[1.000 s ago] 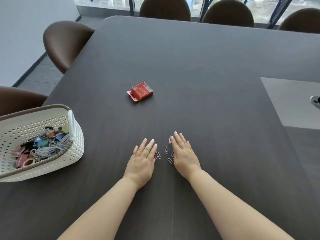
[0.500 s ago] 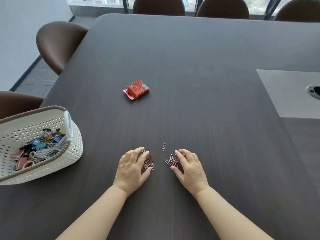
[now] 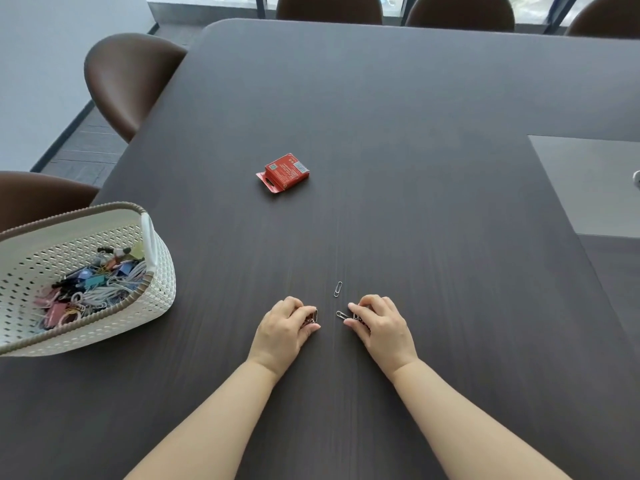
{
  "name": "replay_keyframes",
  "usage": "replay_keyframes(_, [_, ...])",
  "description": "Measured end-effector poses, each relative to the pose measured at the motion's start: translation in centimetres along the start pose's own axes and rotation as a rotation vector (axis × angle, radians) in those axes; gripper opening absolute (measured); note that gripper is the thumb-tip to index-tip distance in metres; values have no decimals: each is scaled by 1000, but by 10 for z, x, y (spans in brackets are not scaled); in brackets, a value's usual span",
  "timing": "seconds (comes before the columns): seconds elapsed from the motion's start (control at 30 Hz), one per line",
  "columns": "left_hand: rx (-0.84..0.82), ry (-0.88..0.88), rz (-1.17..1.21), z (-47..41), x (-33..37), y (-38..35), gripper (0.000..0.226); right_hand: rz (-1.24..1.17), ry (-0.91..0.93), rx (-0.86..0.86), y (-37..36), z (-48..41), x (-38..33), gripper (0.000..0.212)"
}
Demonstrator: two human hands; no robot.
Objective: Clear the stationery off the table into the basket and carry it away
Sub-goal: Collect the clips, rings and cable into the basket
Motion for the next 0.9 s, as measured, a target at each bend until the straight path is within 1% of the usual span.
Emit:
replay_keyframes(0.07, [-85,-2,7,-2,-1,5,44,-31,-2,-47,3,1,0,35])
replay_keyframes(0.13, [-198,-15,7,-6,-5,11,50,-39,27,-152,7,0,3,34])
replay_keyframes(0.17, [-260,-36,-5,-8,-6,15,50,-35,48,-209,9,-1,7,32])
replay_keyframes(0.23, [-353,-74,-31,-13,-9,19,42,-30,77,-314,13,-2,13,29])
replay_keyframes(0.3, [-374,-71,-30,-16,-11,21,38,-34,56,-386,16,-4,18,31])
replay_keyframes(0.37, [-348,-57,-33,-17,-7,24,31,-40,-4,-419,17,-6,18,33])
replay_keyframes(0.43, [-309,-29,-8,-14,-4,23,21,-56,-47,-391,18,-5,14,30])
replay_keyframes(0.5, [-267,22,32,-13,-2,21,14,-70,-76,-322,18,-3,11,25])
replay_keyframes(0.63, [-213,125,32,-10,1,16,10,-101,-118,-241,16,3,8,14])
replay_keyframes(0.7, [-198,117,-5,-10,4,15,7,-99,-120,-207,14,7,6,7])
replay_keyframes(0.83, [-197,56,-105,-7,8,9,29,-9,-146,-163,10,12,5,12])
replay_keyframes(0.9, [-182,53,-134,-7,11,9,33,25,-174,-188,8,12,4,13])
Point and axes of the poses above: each hand's wrist, its own z-axis away from the middle knuckle, its own y-axis out of the back of the hand, x = y × z, the point moved 4 cm from there along -z, towards the middle knuckle, and after that the axes turned 3 degrees about x, right-handed, at the moved point
